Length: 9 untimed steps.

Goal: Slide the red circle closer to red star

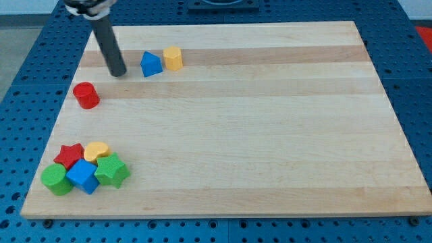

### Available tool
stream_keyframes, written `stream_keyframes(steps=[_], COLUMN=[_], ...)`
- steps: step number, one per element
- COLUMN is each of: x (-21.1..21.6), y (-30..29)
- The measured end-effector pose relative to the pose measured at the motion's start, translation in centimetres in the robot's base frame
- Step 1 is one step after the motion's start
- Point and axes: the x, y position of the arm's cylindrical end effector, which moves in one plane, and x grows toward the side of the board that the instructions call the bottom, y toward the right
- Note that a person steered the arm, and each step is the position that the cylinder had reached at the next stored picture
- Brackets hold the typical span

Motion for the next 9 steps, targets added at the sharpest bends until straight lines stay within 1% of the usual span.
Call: stream_keyframes(steps=[1,3,6,9], x=[3.3,5.4,5.4,8.1], y=[-4.4,-5.2,-0.7,1.2])
